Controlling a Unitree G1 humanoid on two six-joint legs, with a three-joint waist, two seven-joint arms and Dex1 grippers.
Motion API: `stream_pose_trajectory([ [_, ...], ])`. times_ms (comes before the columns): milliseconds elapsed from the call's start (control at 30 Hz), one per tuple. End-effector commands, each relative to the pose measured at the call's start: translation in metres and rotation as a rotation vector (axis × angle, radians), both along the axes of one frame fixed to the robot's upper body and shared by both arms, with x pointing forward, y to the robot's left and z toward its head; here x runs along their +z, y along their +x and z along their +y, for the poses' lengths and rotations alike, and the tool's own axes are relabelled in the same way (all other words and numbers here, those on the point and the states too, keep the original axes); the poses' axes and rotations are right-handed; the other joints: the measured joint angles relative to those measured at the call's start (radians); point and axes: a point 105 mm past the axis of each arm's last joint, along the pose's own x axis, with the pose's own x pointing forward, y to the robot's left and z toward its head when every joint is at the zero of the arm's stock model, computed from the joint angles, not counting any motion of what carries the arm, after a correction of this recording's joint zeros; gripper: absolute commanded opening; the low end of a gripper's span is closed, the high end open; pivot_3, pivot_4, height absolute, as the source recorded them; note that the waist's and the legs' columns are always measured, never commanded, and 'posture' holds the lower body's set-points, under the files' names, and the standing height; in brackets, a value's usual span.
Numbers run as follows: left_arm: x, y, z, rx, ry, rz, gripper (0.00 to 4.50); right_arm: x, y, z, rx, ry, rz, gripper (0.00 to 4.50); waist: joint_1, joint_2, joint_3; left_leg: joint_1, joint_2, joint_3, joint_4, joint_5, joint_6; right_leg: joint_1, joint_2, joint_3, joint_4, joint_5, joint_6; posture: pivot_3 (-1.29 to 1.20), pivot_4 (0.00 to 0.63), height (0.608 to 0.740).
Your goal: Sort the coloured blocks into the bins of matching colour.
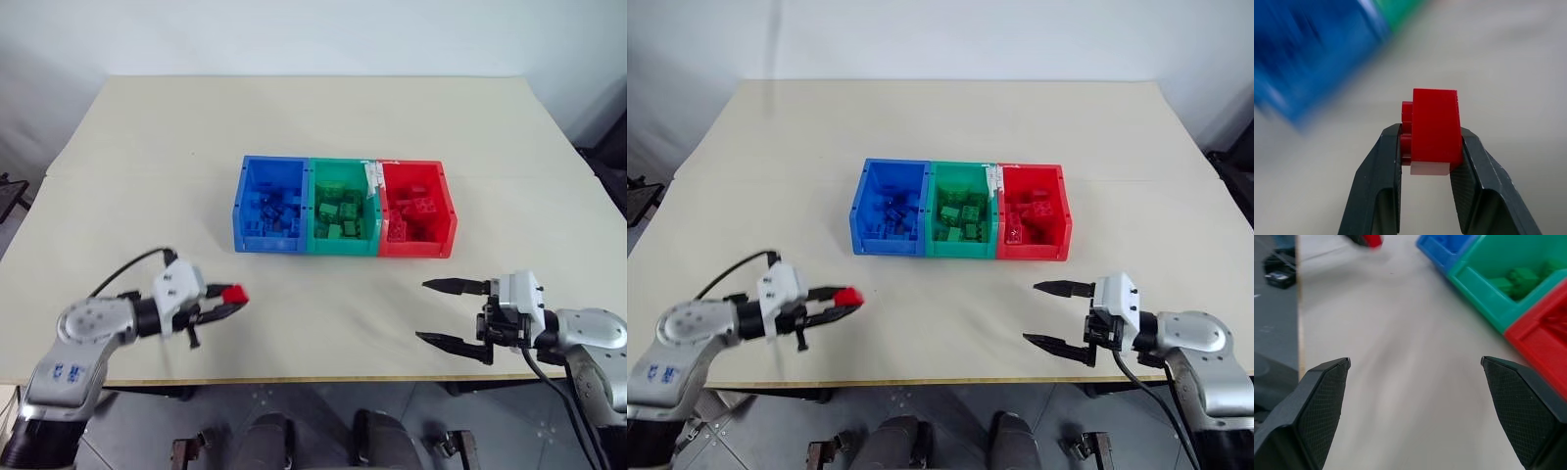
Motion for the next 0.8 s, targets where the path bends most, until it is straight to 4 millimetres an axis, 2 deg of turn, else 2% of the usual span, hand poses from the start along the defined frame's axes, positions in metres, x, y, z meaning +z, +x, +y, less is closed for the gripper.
stream_pose_trajectory([
  [33, 0.021, 0.012, -0.035, -0.123, -0.045, -0.022, 0.95, 0.014, -0.002, -0.007, -0.1, 0.044, -0.073, 4.5, 0.0, 0.0, 0.0, 0.0, 0.0, 0.0, 0.0, 0.0, 0.0, 0.0, 0.0, 0.0, 0.0, 0.0, 0.0, 0.0, 0.15, 0.74],
  [167, 0.017, 0.039, -0.095, -0.285, -0.039, 0.008, 0.95, 0.016, -0.008, -0.013, -0.224, 0.077, -0.111, 4.5, 0.011, 0.0, -0.001, 0.001, -0.004, 0.004, 0.0, 0.001, 0.001, 0.002, 0.001, 0.0, -0.002, 0.001, 0.001, 0.0, 0.15, 0.74],
  [233, 0.016, 0.045, -0.115, -0.333, -0.037, 0.007, 0.95, 0.018, -0.009, -0.014, -0.257, 0.083, -0.126, 4.5, 0.013, 0.0, 0.0, 0.001, -0.005, 0.006, 0.0, 0.001, 0.001, 0.002, 0.001, 0.0, -0.002, 0.001, 0.001, 0.0, 0.15, 0.74],
  [333, 0.028, 0.065, -0.161, -0.366, -0.053, -0.052, 0.95, 0.022, -0.018, -0.014, -0.332, 0.092, -0.152, 4.5, 0.015, -0.001, 0.0, 0.0, -0.004, 0.008, 0.0, 0.001, 0.001, 0.001, 0.003, -0.001, -0.004, 0.001, 0.001, 0.0, 0.15, 0.74],
  [467, 0.051, 0.086, -0.203, -0.326, -0.096, -0.135, 0.95, 0.023, -0.033, -0.012, -0.414, 0.109, -0.158, 4.5, 0.026, -0.001, 0.0, -0.002, -0.004, 0.009, 0.0, 0.001, 0.001, 0.002, 0.004, -0.004, -0.007, 0.001, 0.002, 0.0, 0.15, 0.74],
  [567, 0.059, 0.095, -0.219, -0.298, -0.114, -0.156, 0.95, 0.023, -0.041, -0.011, -0.464, 0.115, -0.16, 4.5, 0.021, -0.001, 0.0, -0.003, -0.004, 0.009, -0.002, 0.001, 0.002, 0.003, 0.003, -0.005, -0.01, 0.002, 0.003, 0.0, 0.15, 0.74],
  [700, 0.054, 0.098, -0.23, -0.291, -0.113, -0.113, 0.95, 0.024, -0.046, -0.014, -0.543, 0.118, -0.173, 4.5, 0.016, -0.001, 0.0, -0.003, -0.004, 0.01, -0.003, 0.0, 0.003, 0.003, 0.004, -0.005, -0.011, 0.002, 0.003, 0.0, 0.15, 0.74],
  [767, 0.052, 0.102, -0.231, -0.262, -0.121, -0.105, 1.68, 0.027, -0.045, -0.018, -0.592, 0.132, -0.195, 4.5, 0.017, -0.001, 0.0, -0.003, -0.004, 0.01, -0.002, 0.0, 0.003, 0.002, 0.004, -0.005, -0.011, 0.002, 0.003, 0.0, 0.15, 0.74],
  [800, 0.053, 0.102, -0.231, -0.263, -0.129, -0.102, 1.9, 0.029, -0.044, -0.02, -0.611, 0.143, -0.203, 4.5, 0.018, -0.001, 0.0, -0.003, -0.004, 0.01, -0.002, 0.0, 0.003, 0.002, 0.004, -0.005, -0.011, 0.002, 0.003, 0.0, 0.15, 0.74],
])
